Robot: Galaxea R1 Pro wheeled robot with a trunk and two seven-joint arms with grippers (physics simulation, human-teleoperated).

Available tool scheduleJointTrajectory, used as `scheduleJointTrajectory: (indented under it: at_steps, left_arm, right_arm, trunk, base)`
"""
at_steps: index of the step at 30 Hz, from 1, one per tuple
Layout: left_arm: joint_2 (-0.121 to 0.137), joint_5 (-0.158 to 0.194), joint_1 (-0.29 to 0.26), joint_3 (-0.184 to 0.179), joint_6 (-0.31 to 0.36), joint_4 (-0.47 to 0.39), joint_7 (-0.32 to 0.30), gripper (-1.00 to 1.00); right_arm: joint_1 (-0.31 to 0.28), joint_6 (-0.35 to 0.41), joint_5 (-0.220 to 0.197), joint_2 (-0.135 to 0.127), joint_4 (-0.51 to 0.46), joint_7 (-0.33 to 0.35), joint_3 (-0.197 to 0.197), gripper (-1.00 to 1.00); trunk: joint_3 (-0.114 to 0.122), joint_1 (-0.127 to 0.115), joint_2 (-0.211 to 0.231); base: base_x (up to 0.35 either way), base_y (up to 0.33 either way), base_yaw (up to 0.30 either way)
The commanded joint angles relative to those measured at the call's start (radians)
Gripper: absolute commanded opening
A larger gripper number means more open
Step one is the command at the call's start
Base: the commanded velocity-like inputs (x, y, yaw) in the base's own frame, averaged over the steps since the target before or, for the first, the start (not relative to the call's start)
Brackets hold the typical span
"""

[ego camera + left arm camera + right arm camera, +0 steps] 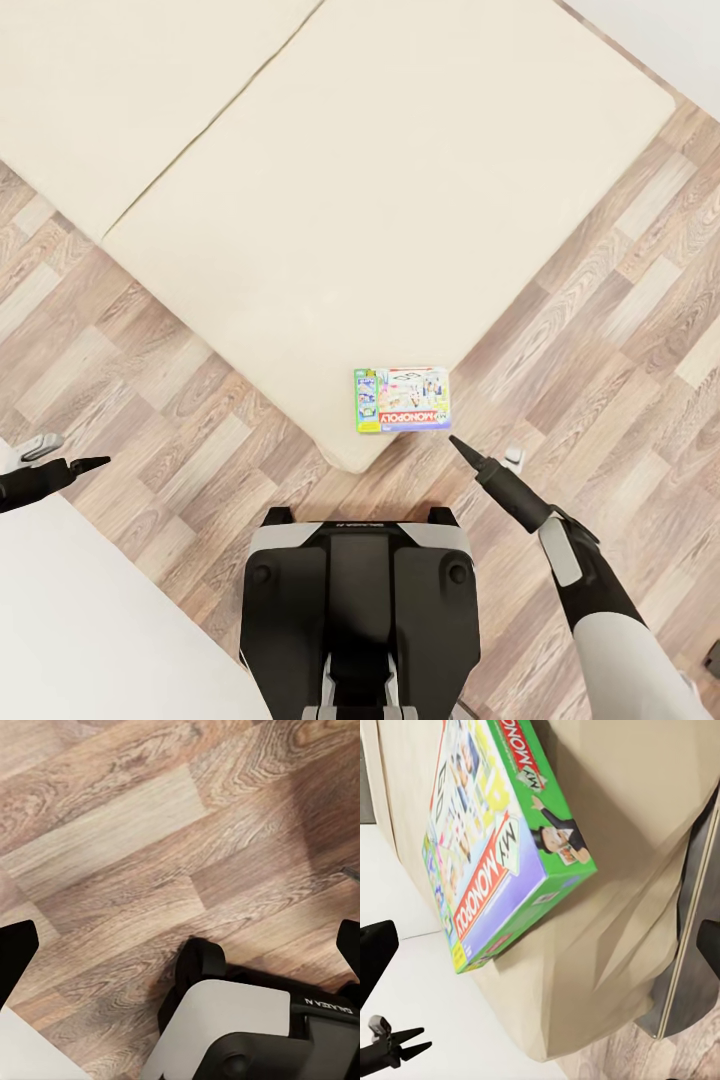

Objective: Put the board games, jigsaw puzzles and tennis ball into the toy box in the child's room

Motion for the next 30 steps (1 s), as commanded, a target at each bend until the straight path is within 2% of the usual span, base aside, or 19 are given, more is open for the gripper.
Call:
scheduleJointTrajectory:
  at_steps: [1,15,26,30]
  left_arm:
    - [0.0,0.003,0.0,0.002,0.006,0.0,-0.002,1.0]
    - [0.0,0.003,0.0,0.002,0.006,0.0,-0.003,1.0]
    - [0.001,0.003,0.0,0.002,0.006,-0.001,-0.003,1.0]
    - [0.001,0.004,0.0,0.002,0.006,-0.001,-0.004,1.0]
  right_arm:
    - [0.0,0.01,-0.006,0.002,0.0,0.002,0.0,1.0]
    - [0.0,-0.001,-0.01,0.015,0.001,-0.041,0.0,1.0]
    - [0.0,-0.025,-0.014,0.043,0.005,-0.089,0.0,1.0]
    - [-0.005,-0.026,-0.014,0.068,0.007,-0.127,0.001,1.0]
  trunk:
    - [-0.001,0.0,-0.001]
    - [-0.001,0.0,-0.001]
    - [-0.001,0.0,-0.001]
    - [-0.001,0.0,-0.001]
  base:
    - [0.0,0.0,0.0]
    - [0.0,0.0,0.0]
    - [0.0,0.0,0.0]
    - [0.0,0.0,0.0]
